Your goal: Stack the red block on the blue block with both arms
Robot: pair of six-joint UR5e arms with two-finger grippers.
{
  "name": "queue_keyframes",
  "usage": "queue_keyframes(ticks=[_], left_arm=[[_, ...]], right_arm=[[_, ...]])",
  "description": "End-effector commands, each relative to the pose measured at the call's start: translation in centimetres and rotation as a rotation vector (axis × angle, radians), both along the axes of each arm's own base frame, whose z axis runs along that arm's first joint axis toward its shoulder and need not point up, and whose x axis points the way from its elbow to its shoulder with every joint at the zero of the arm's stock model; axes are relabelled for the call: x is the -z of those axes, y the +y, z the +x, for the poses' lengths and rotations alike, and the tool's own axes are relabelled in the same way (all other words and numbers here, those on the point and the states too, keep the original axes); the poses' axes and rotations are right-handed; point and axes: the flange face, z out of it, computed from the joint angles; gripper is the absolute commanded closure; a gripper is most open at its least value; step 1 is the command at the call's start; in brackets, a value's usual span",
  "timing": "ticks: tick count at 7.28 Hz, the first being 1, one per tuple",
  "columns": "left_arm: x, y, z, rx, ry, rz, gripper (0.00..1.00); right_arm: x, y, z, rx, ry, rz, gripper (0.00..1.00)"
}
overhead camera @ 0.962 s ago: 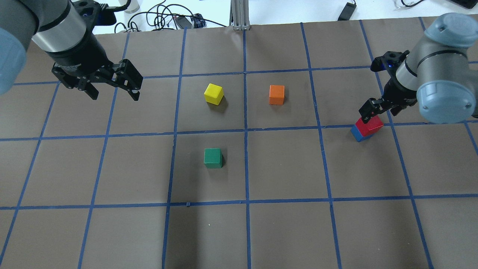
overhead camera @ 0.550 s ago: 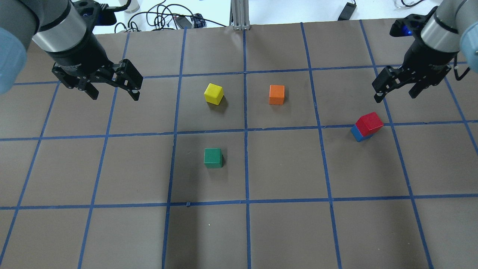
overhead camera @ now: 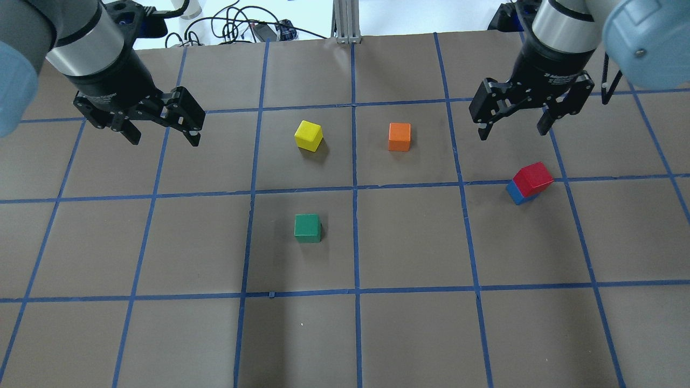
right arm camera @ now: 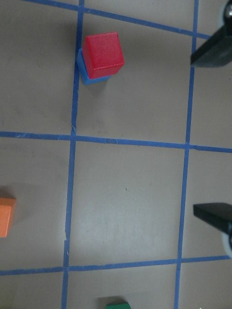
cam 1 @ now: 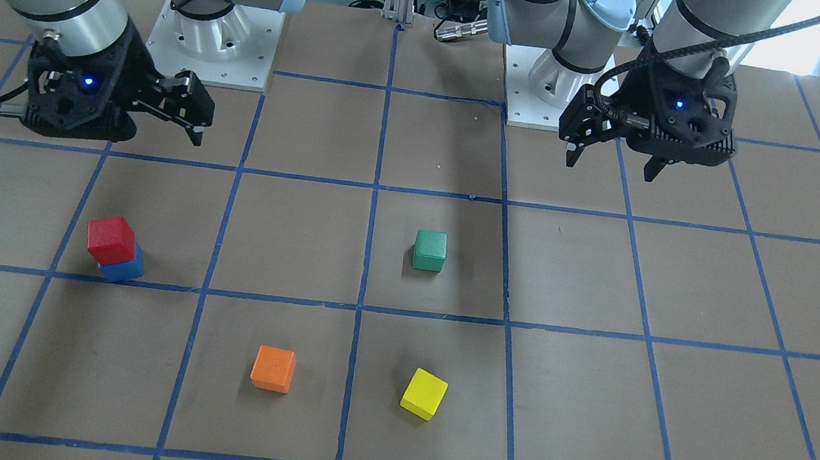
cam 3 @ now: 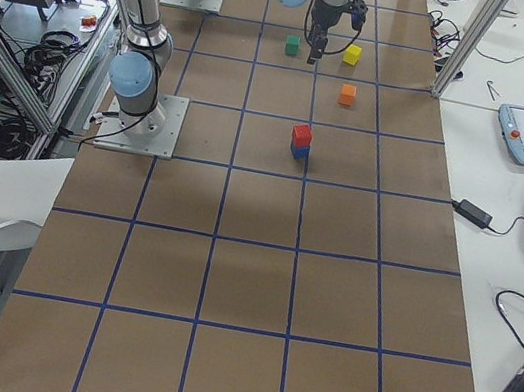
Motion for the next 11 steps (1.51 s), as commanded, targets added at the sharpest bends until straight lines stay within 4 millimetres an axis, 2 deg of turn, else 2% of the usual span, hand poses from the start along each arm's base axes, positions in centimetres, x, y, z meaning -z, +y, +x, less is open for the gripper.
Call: queue_keyframes(ticks=[1,5,10,11], left_arm=[[0.0,-0.1,0.0,0.004,-0.001,-0.001,0.0],[0.2,-0.2,0.0,0.003,-0.003,-0.004,0.0],[-0.3,-2.7,-0.3,0.005,0.008,-0.047,0.0],[0.0,-3.0,-1.0,0.018,0.008,-0.04,0.0]], right_arm=[[-0.3,0.8,1.6,0.008,-0.002,-0.001,0.0],[-1.2,1.4,0.6,0.044,0.013,-0.017,0.0],[-1.4,1.3,0.6,0.044,0.011,-0.028,0.0],[-1.5,1.4,0.6,0.044,0.011,-0.029,0.0]])
